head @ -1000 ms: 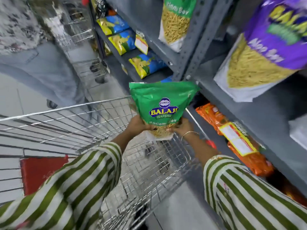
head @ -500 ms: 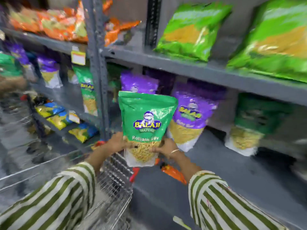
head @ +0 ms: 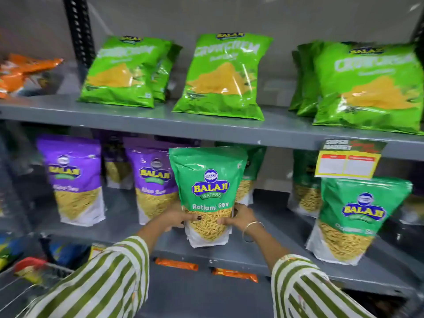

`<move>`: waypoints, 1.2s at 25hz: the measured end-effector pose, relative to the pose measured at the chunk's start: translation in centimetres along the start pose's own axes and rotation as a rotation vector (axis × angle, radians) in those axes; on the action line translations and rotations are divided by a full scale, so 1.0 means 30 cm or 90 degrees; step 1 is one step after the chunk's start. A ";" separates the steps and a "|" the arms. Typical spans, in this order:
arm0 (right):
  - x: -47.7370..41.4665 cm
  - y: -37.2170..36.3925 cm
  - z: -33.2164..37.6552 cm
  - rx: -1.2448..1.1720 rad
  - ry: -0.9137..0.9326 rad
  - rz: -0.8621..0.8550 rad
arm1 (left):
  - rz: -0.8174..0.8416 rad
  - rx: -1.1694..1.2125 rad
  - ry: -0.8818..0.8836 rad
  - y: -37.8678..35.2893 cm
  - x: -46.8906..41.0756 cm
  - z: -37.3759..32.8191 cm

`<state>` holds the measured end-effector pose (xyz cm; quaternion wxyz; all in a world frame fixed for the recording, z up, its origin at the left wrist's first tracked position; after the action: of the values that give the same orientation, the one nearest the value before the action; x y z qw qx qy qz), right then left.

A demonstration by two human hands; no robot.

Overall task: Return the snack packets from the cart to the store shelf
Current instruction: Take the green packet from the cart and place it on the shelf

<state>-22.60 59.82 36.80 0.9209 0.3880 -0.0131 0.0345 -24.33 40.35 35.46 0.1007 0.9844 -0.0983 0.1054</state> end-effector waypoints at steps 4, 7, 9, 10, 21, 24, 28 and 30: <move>-0.012 0.099 -0.186 0.020 -0.077 -0.071 | 0.056 -0.006 0.028 -0.171 -0.143 -0.006; -0.014 0.119 -0.245 0.010 -0.118 -0.105 | 0.087 -0.009 0.031 -0.234 -0.218 -0.011; -0.020 0.121 -0.262 -0.009 -0.129 -0.126 | 0.098 -0.012 0.033 -0.251 -0.245 -0.022; -0.021 0.122 -0.262 -0.016 -0.126 -0.138 | 0.104 -0.007 0.038 -0.253 -0.253 -0.027; 0.041 0.102 -0.250 0.362 -0.349 0.362 | 0.178 -0.187 0.047 -0.176 -0.171 0.025; 0.038 -0.005 -0.139 0.413 -0.365 0.606 | 0.215 -0.386 0.215 0.039 -0.115 0.134; -0.101 -0.279 0.163 0.375 -0.092 0.471 | 0.181 -0.484 0.388 0.375 -0.028 0.234; -0.185 -0.353 0.267 0.349 0.026 0.270 | 0.050 -0.482 0.290 0.512 -0.055 0.228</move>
<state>-27.33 46.42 34.53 0.7547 0.6089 -0.0655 0.2351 -27.91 24.39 31.26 0.4693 0.8253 -0.1423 0.2801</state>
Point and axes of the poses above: each hand's wrist, its own x-axis away from the middle knuckle, its own y-axis out of the back of the hand, z = x × y, the point moved 6 cm from there along -x, towards the middle knuckle, and after that the axes turned 13 degrees about x, right-handed, at the moved point
